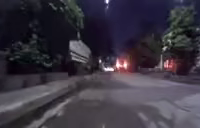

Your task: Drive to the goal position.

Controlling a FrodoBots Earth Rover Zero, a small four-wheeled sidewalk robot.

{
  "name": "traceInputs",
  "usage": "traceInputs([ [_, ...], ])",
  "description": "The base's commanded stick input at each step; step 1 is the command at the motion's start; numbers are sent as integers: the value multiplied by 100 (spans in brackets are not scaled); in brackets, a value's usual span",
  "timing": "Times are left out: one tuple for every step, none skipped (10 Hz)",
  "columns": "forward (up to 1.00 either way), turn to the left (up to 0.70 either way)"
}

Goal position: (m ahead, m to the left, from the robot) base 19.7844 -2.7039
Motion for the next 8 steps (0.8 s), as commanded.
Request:
traceInputs([
  [85,-32],
  [85,-32],
  [85,-32],
  [85,-32],
  [85,-32],
  [85,-32],
  [85,-32],
  [85,-32],
])
